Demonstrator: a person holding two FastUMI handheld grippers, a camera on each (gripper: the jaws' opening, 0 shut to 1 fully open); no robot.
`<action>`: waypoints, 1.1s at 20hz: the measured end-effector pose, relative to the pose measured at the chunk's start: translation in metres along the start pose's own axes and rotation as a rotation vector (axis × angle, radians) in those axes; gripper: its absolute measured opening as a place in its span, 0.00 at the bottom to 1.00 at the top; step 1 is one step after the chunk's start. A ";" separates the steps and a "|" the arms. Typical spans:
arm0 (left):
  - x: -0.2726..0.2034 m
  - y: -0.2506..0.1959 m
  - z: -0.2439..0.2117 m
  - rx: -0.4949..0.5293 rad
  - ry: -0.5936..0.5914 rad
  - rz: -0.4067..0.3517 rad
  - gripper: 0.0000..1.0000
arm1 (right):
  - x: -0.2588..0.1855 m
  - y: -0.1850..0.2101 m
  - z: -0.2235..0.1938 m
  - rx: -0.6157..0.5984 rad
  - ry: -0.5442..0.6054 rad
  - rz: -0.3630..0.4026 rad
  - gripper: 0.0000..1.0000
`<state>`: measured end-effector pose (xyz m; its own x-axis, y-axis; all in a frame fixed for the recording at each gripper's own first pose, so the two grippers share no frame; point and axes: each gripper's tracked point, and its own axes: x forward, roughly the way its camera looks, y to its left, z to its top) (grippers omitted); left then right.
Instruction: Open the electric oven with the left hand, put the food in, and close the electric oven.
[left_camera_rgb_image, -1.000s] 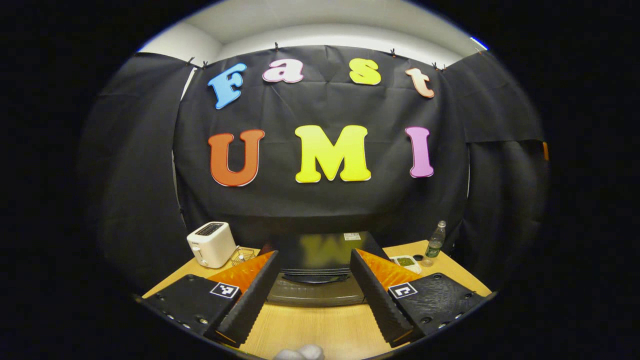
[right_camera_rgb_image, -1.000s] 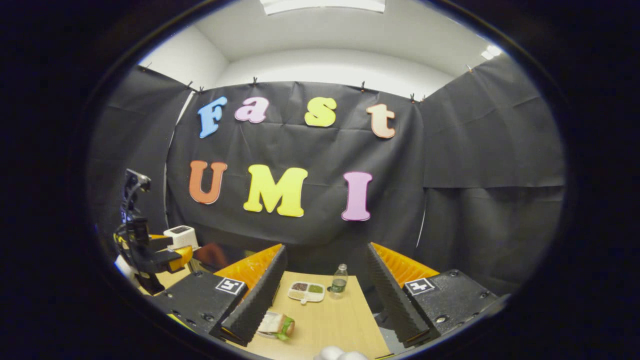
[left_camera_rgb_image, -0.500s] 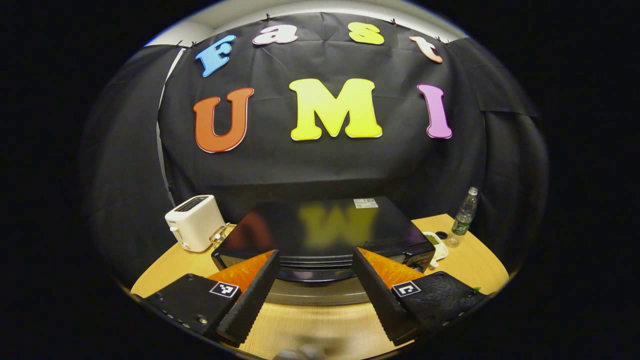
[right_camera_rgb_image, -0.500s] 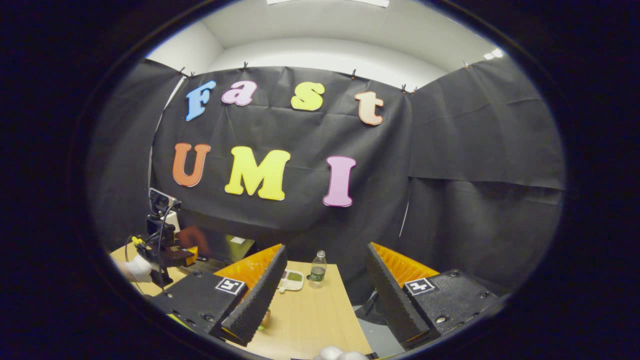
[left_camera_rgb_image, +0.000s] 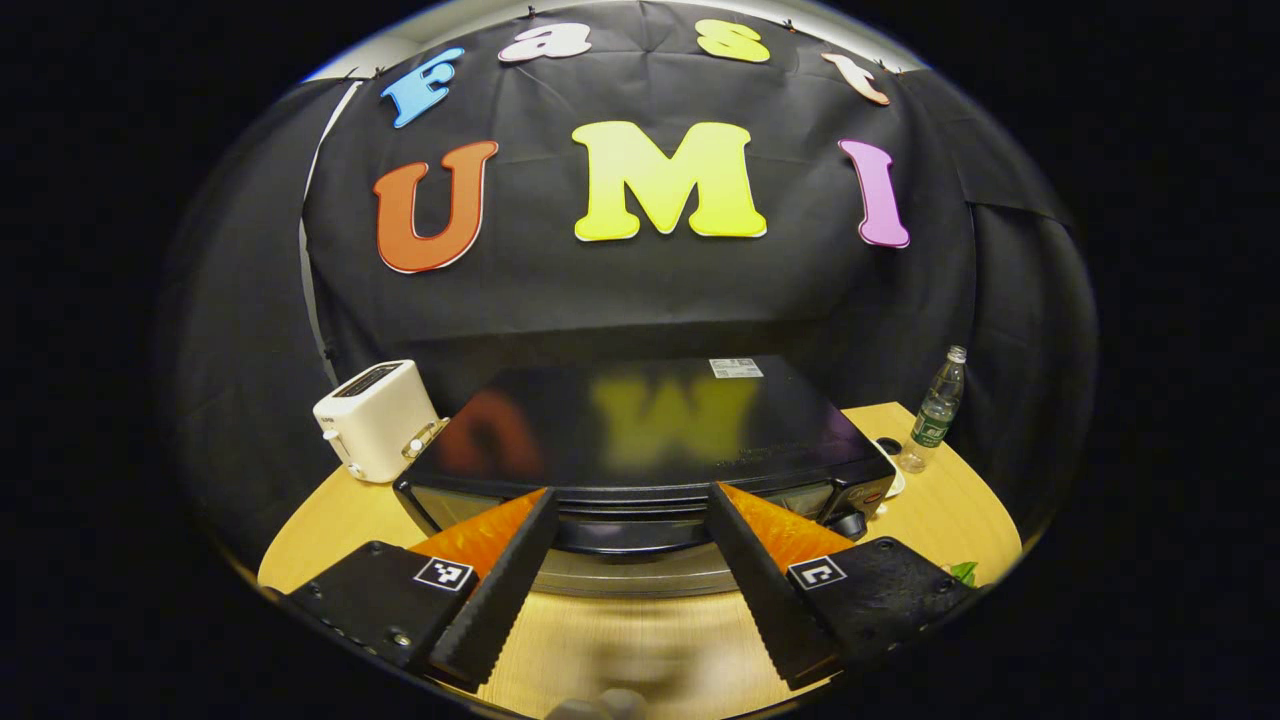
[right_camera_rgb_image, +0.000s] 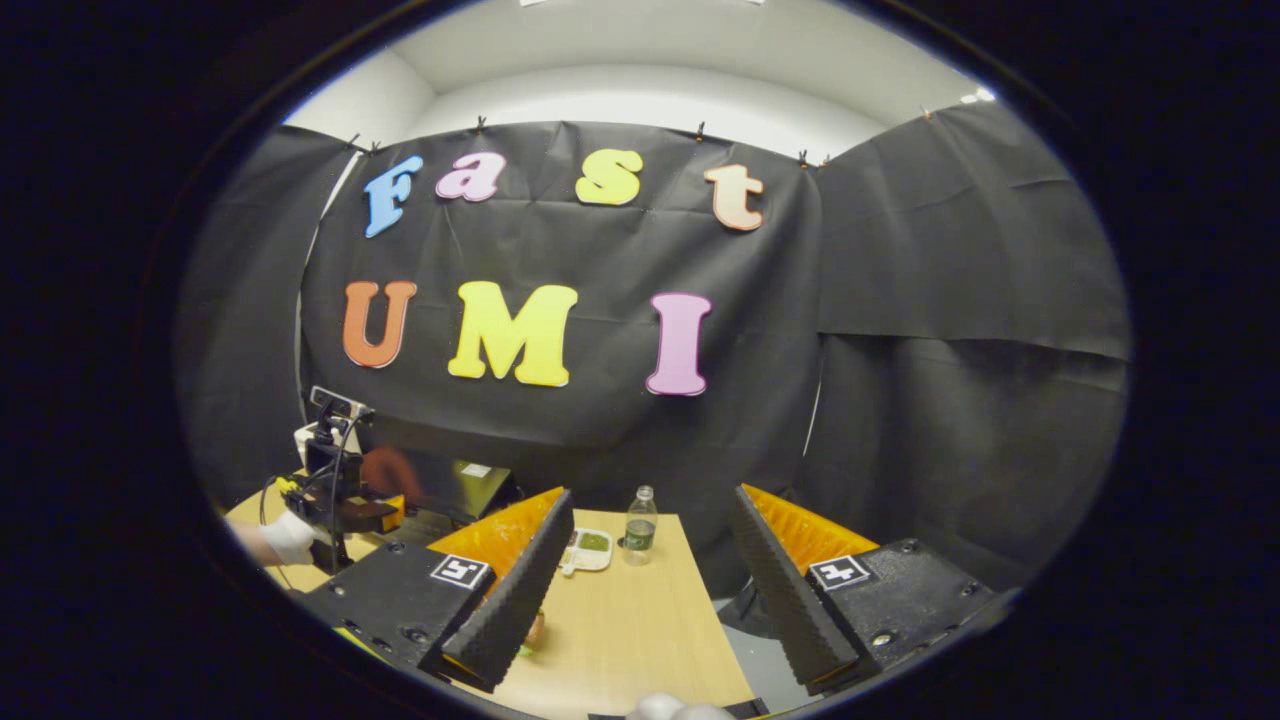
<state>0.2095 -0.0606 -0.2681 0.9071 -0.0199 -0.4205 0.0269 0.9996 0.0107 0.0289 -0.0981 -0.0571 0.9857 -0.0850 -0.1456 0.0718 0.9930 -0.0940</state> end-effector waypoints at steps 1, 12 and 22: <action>-0.003 -0.001 -0.003 -0.003 0.006 -0.003 0.99 | -0.001 0.000 0.001 0.001 -0.004 0.000 0.95; -0.044 0.006 -0.065 -0.112 0.075 -0.037 0.93 | -0.019 0.016 -0.011 -0.006 0.007 0.020 0.95; -0.006 0.004 0.012 -0.049 -0.063 -0.044 0.93 | -0.011 0.020 -0.014 0.000 0.018 0.026 0.95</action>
<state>0.2087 -0.0569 -0.2546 0.9301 -0.0633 -0.3617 0.0477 0.9975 -0.0519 0.0175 -0.0781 -0.0714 0.9844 -0.0609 -0.1652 0.0465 0.9948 -0.0902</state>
